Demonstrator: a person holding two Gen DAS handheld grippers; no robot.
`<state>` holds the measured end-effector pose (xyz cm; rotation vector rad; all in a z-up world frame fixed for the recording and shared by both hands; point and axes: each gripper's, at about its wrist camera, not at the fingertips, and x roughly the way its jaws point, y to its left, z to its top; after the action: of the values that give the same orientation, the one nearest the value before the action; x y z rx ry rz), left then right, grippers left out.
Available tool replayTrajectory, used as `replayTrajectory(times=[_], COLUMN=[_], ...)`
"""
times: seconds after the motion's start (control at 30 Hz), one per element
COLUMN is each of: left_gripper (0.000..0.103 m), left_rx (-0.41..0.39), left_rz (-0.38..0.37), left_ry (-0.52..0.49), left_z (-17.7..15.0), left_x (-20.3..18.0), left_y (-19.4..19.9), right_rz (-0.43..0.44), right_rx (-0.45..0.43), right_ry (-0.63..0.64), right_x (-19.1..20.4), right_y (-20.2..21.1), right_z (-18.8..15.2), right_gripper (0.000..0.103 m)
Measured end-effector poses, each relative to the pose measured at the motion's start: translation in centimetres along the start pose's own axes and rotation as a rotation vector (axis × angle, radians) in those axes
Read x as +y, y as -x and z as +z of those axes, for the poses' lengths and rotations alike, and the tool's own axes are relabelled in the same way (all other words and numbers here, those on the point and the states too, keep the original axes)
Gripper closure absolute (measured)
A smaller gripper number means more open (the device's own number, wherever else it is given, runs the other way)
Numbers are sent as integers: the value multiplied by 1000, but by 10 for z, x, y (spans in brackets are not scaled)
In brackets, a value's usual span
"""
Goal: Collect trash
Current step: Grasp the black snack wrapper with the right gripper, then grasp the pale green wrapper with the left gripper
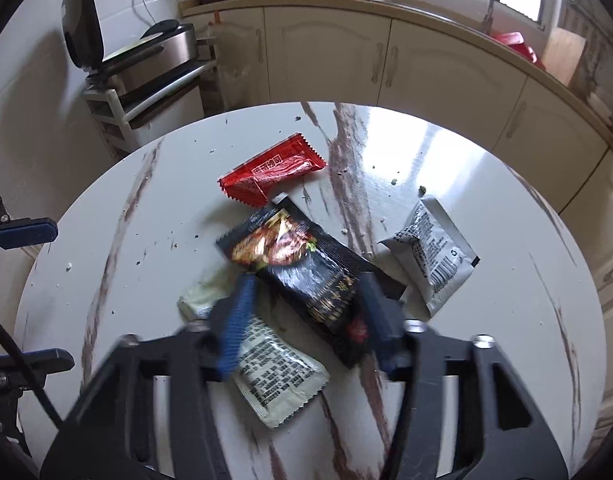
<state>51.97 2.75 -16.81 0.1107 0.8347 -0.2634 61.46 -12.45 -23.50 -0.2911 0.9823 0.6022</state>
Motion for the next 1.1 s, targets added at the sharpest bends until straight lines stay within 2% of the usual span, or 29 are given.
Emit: replayTrajectory(times=[0.17,0.23,0.33,0.5,0.57,0.7,0.77,0.83,0.9,0.97,1.03,1.1], left_gripper=[24,24,23,23,23,25,34,51,54,64,85,90], left_rx=[3,15,23,38,49,50,49,62,67,70,70,67], left_rz=[-37,-40,-74,-51,-58,-105,-143,-188,-191,-199,-210,-208], left_ry=[-37,-64,-162,-293,-312,-284,-279,-252,-236,-227,-222,-213], left_z=[4,9,19,36,43,58,63,72,75,77,78,77], left_x=[-8,-15,-31,-55,-60,-57,-58,-55,-54,-56,-58,-57], left_y=[-4,-11,-28,-62,-77,-97,-104,-112,-117,-120,-118,-116], right_rz=[-6,12,-1,-34,-22,20,39,44,44,48,42,31], right_rx=[-21,-28,-38,-26,-18,-39,-36,-36,-37,-36,-37,-38], right_ry=[-23,-45,-55,-97,-111,-166,-175,-175,-181,-185,-183,-178], right_x=[-6,-12,-22,-45,-52,-63,-65,-64,-61,-60,-58,-56], right_y=[16,28,51,87,95,111,112,110,107,105,105,104], right_z=[-10,-20,-42,-87,-102,-121,-124,-124,-124,-123,-123,-123], right_gripper=[97,98,98,99,99,99,99,99,98,98,98,98])
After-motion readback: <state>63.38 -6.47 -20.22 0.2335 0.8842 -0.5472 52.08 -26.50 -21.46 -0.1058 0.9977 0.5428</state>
